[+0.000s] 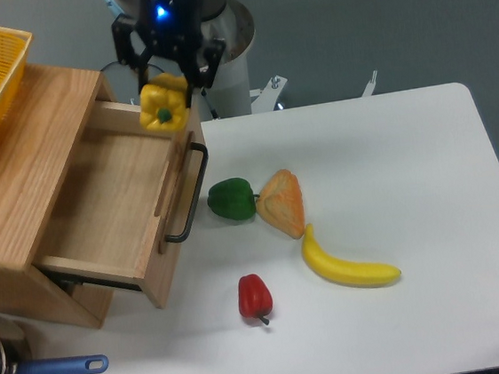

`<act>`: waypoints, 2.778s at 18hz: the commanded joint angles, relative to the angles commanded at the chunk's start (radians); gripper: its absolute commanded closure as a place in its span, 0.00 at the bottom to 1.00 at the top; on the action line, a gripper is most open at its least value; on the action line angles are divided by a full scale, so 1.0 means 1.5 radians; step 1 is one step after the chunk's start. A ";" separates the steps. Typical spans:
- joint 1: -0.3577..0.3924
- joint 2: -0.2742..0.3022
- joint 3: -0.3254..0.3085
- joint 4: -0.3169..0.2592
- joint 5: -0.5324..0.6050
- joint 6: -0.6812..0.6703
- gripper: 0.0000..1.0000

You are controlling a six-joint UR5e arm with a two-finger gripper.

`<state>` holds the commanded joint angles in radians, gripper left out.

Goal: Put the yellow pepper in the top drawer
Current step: 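Lower the yellow pepper into the open drawer, then lower the pepper further onto the drawer bottom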

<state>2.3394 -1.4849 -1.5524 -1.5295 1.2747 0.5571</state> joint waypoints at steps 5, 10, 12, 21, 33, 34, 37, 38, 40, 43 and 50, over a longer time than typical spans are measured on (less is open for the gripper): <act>-0.016 -0.003 -0.001 0.011 0.001 -0.022 0.62; -0.028 -0.012 -0.010 0.013 0.006 -0.023 0.62; -0.046 -0.020 -0.009 0.013 0.019 -0.029 0.62; -0.079 -0.043 -0.009 0.029 0.027 -0.058 0.62; -0.093 -0.077 -0.008 0.041 0.044 -0.066 0.62; -0.093 -0.080 -0.008 0.041 0.044 -0.066 0.62; -0.095 -0.082 -0.007 0.041 0.044 -0.069 0.62; -0.095 -0.082 -0.008 0.041 0.044 -0.070 0.62; -0.095 -0.082 -0.008 0.041 0.044 -0.070 0.62; -0.099 -0.089 -0.007 0.042 0.045 -0.070 0.62; -0.100 -0.095 -0.009 0.042 0.045 -0.070 0.62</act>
<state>2.1890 -1.6276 -1.5662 -1.4665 1.3422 0.4525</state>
